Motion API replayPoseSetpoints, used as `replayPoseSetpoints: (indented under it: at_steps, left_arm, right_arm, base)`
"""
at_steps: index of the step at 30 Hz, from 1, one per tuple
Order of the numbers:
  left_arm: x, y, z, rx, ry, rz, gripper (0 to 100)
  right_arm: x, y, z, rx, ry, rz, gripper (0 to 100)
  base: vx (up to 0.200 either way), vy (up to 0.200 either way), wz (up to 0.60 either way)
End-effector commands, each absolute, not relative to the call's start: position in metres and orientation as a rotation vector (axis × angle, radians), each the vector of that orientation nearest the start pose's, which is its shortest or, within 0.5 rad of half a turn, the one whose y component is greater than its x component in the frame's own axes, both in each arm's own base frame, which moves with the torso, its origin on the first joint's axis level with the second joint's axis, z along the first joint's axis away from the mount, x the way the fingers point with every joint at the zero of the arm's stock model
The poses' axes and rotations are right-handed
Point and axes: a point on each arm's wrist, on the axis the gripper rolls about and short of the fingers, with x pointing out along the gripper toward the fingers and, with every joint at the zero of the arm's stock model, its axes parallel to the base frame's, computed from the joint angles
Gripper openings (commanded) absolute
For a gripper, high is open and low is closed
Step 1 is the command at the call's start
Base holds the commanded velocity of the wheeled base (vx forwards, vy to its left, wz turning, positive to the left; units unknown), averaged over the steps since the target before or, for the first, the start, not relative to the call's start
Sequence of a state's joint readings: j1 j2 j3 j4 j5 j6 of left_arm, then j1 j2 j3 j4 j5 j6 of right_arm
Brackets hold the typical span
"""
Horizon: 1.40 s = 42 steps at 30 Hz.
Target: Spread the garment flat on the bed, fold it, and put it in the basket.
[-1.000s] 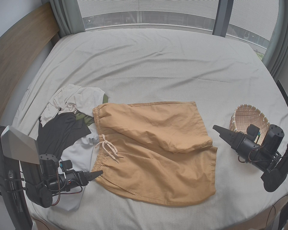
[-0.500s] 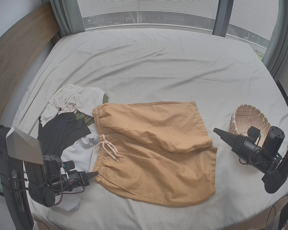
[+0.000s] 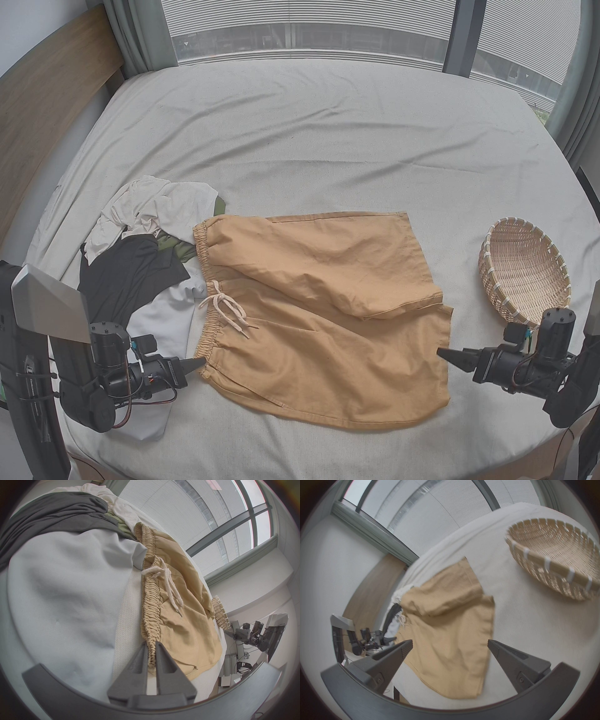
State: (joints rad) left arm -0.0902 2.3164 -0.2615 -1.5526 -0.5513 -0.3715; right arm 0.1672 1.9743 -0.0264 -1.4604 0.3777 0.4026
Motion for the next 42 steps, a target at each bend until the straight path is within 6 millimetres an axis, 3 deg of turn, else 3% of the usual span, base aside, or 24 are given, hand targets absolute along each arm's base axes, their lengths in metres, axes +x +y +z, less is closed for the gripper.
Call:
replayPoseSetpoints:
  at_steps: [1, 19, 42]
  left_arm:
    - [0.274, -0.039, -0.015, -0.463, 0.600, -0.540, 0]
    - [0.274, -0.040, -0.012, -0.458, 0.589, -0.546, 0]
    - [0.276, -0.039, -0.010, -0.456, 0.577, -0.544, 0]
  right_arm:
    - [0.201, 0.043, 0.022, 0.435, 0.716, 0.394, 100]
    - [0.201, 0.055, -0.007, 0.418, 0.848, 0.399, 100]
    - [0.187, 0.085, 0.005, 0.442, 0.874, 0.476, 100]
  base:
    - [0.000, 0.000, 0.00]
    - [0.000, 0.000, 0.00]
    - [0.000, 0.000, 0.00]
